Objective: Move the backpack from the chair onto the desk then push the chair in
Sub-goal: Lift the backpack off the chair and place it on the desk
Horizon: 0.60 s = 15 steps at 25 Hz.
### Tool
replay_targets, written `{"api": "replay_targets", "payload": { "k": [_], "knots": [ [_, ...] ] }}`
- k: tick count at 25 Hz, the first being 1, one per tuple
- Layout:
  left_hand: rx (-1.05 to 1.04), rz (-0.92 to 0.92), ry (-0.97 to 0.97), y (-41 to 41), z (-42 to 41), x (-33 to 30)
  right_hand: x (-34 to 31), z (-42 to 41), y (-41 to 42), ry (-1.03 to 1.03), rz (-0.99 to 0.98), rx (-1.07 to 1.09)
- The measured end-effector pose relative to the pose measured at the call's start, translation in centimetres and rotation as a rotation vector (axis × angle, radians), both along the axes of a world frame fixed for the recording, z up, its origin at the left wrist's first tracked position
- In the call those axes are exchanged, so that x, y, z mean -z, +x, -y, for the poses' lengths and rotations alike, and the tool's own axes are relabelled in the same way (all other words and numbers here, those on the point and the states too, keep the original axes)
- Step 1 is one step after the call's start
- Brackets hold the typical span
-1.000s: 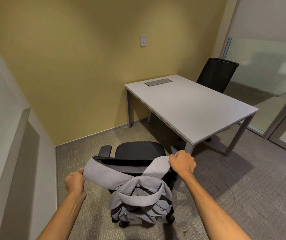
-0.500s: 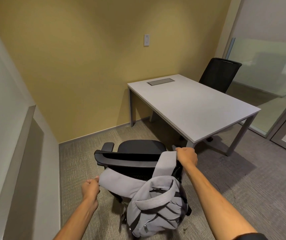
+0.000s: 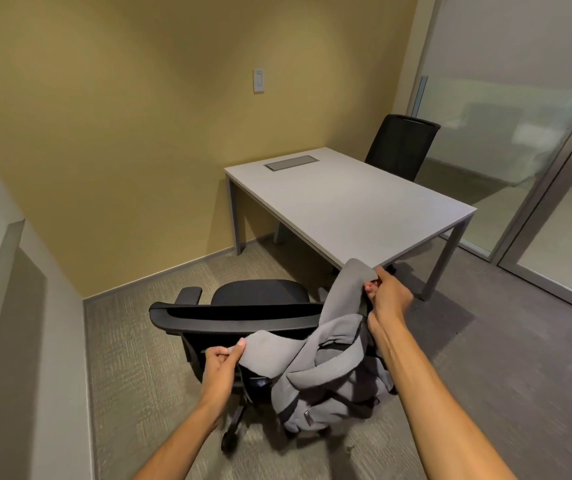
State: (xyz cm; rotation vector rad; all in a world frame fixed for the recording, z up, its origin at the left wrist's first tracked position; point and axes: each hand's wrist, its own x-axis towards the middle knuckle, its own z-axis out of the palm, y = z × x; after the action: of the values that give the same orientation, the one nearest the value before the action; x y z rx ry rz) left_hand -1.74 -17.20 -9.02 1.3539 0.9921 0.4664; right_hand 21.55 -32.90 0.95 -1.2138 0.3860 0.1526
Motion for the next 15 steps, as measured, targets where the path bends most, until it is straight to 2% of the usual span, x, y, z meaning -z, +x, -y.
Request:
{"api": "replay_targets", "payload": {
  "k": [2,5,6,11,15],
  "knots": [
    [0.184,0.036,0.063,0.0,2.1,-0.3,-3.1,0.3,-0.2,0.055,0.077,0.036],
    [0.513,0.031,0.291,0.3,4.6,-0.1,-7.7,0.8,-0.3,0.153,0.174,0.078],
    [0.561,0.021,0.358,0.7,5.2,0.1,-9.1,1.0,-0.3,0.175,0.196,0.080],
    [0.402,0.055,0.388,5.1,7.5,-0.7,-14.9,2.2,-0.1,0.217,0.299,0.052],
    [0.249,0.237,0.340,8.6,9.1,-4.2,-18.6,5.2,3.1,0.176,0.414,0.068]
  ]
}}
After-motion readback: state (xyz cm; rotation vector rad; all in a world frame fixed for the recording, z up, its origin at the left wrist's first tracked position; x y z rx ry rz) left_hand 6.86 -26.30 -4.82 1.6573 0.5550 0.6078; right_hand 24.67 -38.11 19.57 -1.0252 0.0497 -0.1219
